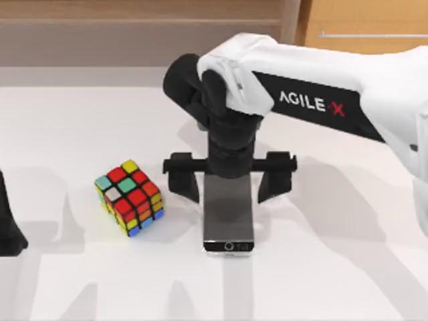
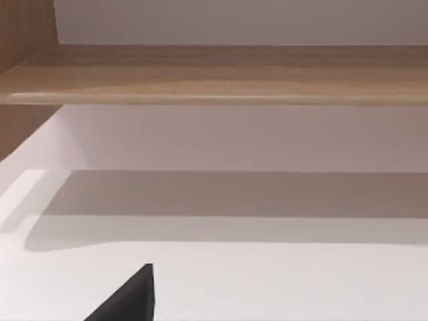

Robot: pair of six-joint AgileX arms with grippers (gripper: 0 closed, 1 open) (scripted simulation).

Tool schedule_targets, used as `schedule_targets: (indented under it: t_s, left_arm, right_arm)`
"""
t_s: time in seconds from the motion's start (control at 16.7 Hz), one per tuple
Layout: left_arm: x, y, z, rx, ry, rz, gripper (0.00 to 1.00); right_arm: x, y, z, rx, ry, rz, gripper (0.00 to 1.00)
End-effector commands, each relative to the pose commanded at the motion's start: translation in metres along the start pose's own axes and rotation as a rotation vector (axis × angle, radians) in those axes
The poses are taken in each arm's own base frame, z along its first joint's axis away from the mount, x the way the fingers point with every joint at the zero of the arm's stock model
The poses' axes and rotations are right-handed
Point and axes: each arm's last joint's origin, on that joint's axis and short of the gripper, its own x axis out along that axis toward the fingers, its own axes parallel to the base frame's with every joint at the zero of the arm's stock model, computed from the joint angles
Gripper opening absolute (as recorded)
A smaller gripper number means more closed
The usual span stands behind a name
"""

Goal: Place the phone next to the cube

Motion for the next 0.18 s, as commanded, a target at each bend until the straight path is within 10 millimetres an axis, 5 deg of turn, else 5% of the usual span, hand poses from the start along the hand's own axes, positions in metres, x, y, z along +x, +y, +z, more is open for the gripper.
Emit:
schedule_targets:
  t_s: [0.18]
  left_arm:
    - [0.0000,0.0000,0.0000,0.000,0.000,0.000,1.00]
  right_arm:
    - [0.0000,0.0000,0.0000,0.000,0.000,0.000,1.00]
